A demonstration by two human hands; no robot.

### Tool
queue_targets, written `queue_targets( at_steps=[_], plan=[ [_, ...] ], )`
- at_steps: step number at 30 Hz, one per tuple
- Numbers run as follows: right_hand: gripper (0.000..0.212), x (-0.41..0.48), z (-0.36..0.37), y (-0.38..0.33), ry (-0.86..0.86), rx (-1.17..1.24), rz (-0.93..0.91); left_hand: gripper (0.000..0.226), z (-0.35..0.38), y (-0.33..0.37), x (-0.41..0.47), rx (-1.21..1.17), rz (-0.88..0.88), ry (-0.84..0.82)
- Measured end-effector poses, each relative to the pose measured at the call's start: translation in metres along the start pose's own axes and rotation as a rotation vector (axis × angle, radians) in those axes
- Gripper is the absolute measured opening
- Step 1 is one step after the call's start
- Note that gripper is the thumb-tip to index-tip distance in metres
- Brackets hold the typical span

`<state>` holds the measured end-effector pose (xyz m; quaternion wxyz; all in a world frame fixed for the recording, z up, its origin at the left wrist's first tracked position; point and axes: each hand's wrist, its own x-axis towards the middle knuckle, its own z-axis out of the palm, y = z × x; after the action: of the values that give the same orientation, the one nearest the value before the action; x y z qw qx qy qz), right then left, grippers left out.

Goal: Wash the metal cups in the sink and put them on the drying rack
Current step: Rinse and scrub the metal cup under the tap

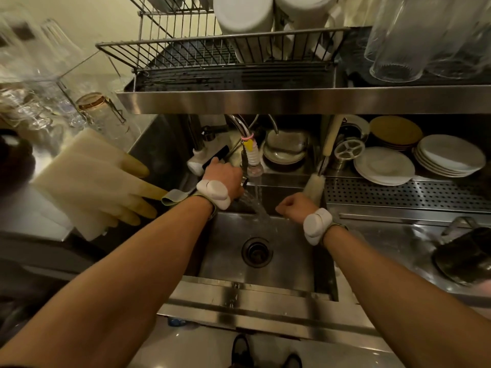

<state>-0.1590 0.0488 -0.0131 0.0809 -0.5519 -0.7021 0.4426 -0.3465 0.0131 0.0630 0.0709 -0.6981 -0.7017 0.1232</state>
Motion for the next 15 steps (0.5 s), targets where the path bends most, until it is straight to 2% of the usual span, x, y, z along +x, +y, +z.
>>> queue_targets(
  at_steps=[7, 9, 11, 15],
  plan=[
    [0.027, -0.003, -0.006, -0.006, 0.010, -0.016, -0.017, 0.018, -0.006, -0.002, 0.001, 0.189, 0.058, 0.051],
    [0.027, -0.003, -0.007, -0.008, 0.012, -0.017, -0.017, 0.018, -0.006, -0.001, 0.002, 0.151, 0.050, 0.055],
    [0.027, -0.001, -0.008, -0.010, 0.009, -0.021, -0.012, 0.021, 0.001, -0.003, 0.005, -0.055, -0.036, 0.010],
    [0.023, 0.005, -0.005, -0.015, -0.026, 0.007, -0.012, 0.038, 0.026, 0.001, 0.005, -0.788, -0.396, -0.098]
  ],
)
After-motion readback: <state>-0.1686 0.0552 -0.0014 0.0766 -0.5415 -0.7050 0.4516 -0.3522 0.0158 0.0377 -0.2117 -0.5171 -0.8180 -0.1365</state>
